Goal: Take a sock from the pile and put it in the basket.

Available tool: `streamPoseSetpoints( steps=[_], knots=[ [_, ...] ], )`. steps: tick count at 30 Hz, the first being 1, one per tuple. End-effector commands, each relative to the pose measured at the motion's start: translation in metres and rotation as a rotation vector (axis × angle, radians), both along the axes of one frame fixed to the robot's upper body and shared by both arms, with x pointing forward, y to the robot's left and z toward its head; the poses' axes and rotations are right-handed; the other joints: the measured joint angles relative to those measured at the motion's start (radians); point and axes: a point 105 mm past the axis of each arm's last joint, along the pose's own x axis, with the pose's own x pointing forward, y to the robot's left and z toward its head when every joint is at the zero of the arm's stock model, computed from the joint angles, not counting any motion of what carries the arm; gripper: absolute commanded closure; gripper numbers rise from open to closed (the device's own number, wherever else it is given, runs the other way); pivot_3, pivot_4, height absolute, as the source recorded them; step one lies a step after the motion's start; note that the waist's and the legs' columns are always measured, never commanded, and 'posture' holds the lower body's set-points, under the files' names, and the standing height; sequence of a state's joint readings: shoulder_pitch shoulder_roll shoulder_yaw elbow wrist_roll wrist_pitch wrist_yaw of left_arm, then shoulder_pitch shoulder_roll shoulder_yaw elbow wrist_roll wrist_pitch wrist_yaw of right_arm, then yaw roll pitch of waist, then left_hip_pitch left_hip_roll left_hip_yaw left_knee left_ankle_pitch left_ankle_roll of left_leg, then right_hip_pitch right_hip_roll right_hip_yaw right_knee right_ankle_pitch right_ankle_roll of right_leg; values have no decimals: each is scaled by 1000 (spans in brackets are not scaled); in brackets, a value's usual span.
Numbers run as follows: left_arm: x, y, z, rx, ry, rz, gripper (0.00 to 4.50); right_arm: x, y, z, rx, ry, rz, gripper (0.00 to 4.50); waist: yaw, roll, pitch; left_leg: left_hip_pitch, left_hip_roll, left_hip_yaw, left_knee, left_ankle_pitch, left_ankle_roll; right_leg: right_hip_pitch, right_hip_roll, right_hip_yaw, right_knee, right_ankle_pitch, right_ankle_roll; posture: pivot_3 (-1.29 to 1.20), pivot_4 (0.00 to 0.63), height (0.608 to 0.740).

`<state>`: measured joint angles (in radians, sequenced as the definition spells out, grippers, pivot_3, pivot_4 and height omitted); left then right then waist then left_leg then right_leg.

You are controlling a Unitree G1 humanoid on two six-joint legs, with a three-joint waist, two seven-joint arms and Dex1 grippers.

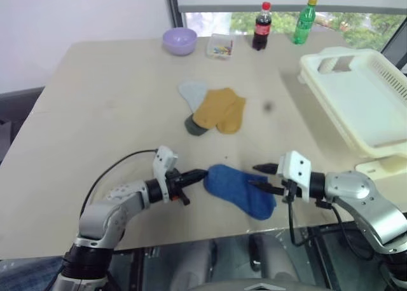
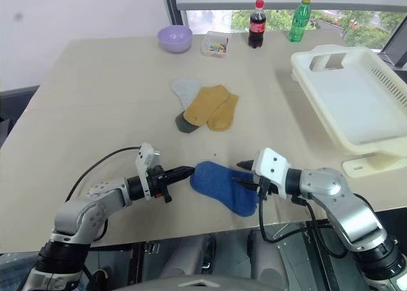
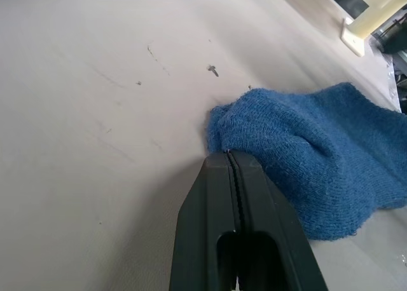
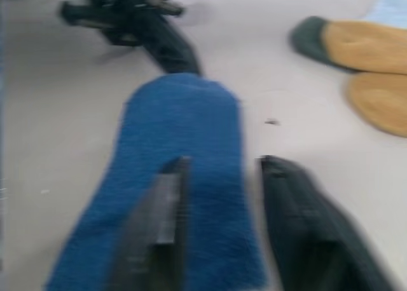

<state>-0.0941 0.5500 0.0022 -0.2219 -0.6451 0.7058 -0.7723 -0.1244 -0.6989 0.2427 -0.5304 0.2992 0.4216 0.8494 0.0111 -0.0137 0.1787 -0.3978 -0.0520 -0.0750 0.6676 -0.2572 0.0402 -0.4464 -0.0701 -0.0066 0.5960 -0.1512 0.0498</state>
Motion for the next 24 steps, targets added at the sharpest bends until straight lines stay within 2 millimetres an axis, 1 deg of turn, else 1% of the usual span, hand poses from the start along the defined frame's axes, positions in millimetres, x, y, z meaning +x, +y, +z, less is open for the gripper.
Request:
streamPoseSetpoints(
  steps=[1, 2, 5, 6, 11, 12, 16, 19, 22, 24],
  knots=[
    [2, -1, 2, 0, -17, -7, 4500, -10, 3, -8, -16, 37, 34, 3348, 3, 0, 0, 0, 0, 0, 0, 0, 0, 0, 0, 0, 0, 0, 0, 0, 150, 732],
    [2, -1, 2, 0, -16, -8, 4500, -11, 3, -10, -22, 52, 28, 3348, 3, 0, 0, 0, 0, 0, 0, 0, 0, 0, 0, 0, 1, 0, 0, 0, 150, 732],
    [4, -2, 6, -38, 16, -15, 4500, -10, -3, -26, -53, 122, -29, 3348, 3, 0, 0, 1, 0, 0, 1, 0, 0, 0, 0, 0, 2, 0, 0, 0, 150, 732],
    [4, -2, 7, -55, 28, -13, 4500, -8, -5, -30, -65, 126, -44, 3348, 3, 0, 0, 1, 0, 0, 1, 0, 0, 0, 0, 0, 2, 0, 0, 0, 150, 732],
    [5, 4, 3, -28, 43, -14, 4500, -4, -13, -49, -157, 151, -81, 3348, 2, 0, -1, 2, 0, 0, 2, 0, 0, 0, 0, 0, 5, 0, 0, 0, 150, 732],
    [6, 4, 3, -25, 41, -15, 4500, 1, -13, -52, -172, 130, -90, 3348, 2, 0, -1, 3, 0, 1, 2, 0, 0, 0, 0, 1, 6, 0, 0, 0, 150, 732],
    [12, 4, 6, -28, 21, 1, 4500, 25, -16, -51, -180, 72, -151, 3348, 0, -4, -3, 6, 0, 1, 2, 0, 0, 2, 1, 1, 7, 0, 0, 0, 150, 732],
    [23, 5, 9, -30, -5, 46, 4500, 41, -21, -46, -189, 6, -172, 3348, 1, -4, -3, 8, 0, 2, 3, 1, -1, 3, 1, 2, 9, 0, 0, 0, 150, 732],
    [42, 11, 16, -89, 2, 159, 4500, 52, -24, -40, -185, -47, -158, 3348, 4, -4, -3, 14, 0, 1, 3, 1, -1, 10, 1, 2, 9, 0, 0, 0, 150, 732],
    [48, 12, 21, -128, 11, 183, 4500, 55, -26, -38, -195, -66, -129, 3348, 2, -5, -3, 15, 0, 1, 3, 1, -1, 11, 1, 1, 9, 0, 0, 0, 150, 732]
  ],
)
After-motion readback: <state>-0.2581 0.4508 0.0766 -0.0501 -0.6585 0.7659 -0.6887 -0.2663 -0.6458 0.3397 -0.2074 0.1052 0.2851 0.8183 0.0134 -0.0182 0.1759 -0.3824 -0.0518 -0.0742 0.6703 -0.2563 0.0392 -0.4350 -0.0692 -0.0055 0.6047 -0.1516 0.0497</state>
